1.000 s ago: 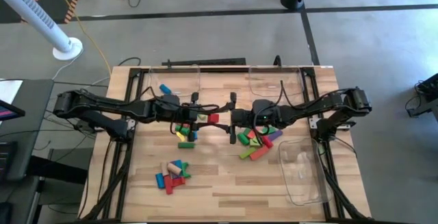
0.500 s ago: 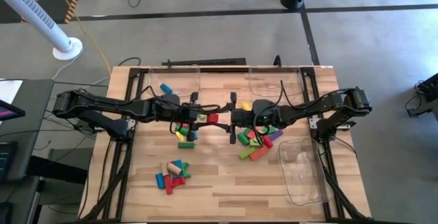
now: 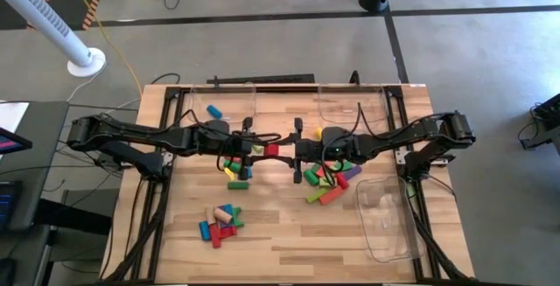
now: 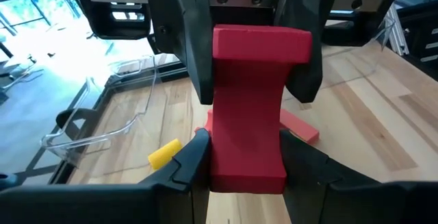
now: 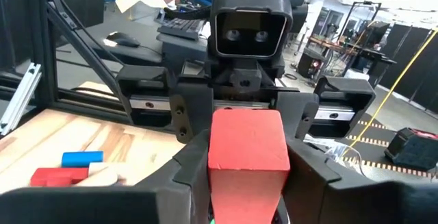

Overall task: Sort blocks by size
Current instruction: Put the red arch block into the top right transparent bin

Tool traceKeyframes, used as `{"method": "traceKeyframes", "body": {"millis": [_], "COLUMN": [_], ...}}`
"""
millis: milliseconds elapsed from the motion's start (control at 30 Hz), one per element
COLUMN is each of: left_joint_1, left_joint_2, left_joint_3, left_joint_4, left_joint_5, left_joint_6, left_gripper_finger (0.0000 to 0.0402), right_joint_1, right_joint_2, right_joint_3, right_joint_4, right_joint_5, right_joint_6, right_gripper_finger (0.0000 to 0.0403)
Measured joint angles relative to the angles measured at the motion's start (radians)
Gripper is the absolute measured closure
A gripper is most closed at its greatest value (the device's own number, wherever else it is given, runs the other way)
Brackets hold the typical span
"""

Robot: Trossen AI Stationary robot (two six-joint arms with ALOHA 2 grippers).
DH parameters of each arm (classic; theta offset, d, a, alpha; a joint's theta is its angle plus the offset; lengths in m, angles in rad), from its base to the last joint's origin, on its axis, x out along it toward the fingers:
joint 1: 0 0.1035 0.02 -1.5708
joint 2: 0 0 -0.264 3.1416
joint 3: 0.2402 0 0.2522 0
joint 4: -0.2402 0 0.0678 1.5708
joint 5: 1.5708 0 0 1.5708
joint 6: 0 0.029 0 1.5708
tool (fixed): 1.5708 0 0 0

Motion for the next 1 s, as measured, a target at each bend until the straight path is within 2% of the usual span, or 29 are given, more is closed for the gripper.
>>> {"method": "traceKeyframes", "body": {"millis": [133, 367, 533, 800, 1000], "left_joint_1": [0.000, 0.000, 0.000, 0.001, 0.000], "left_joint_2": [0.000, -0.009, -0.054, -0.224, -0.333], "left_joint_3": [0.000, -0.001, -0.002, -0.002, -0.035], "left_joint_4": [-0.014, -0.051, -0.127, -0.446, -0.681], "left_joint_5": [-0.012, -0.087, -0.128, -0.225, -0.256], "left_joint_6": [-0.005, -0.002, 0.029, -0.018, -0.146], "left_gripper_finger": [0.0265, 0.0199, 0.0173, 0.0167, 0.0166], "right_joint_1": [-0.001, -0.006, -0.031, -0.143, -0.317], "right_joint_2": [0.000, -0.002, -0.019, -0.133, -0.202], "right_joint_3": [0.000, 0.000, 0.000, 0.000, 0.000], "right_joint_4": [-0.003, -0.039, -0.128, -0.447, -0.658], "right_joint_5": [0.000, 0.030, 0.055, 0.234, 0.245], "right_joint_6": [-0.001, -0.005, 0.012, 0.070, 0.194], "right_gripper_finger": [0.0241, 0.0242, 0.0242, 0.0242, 0.0242]}}
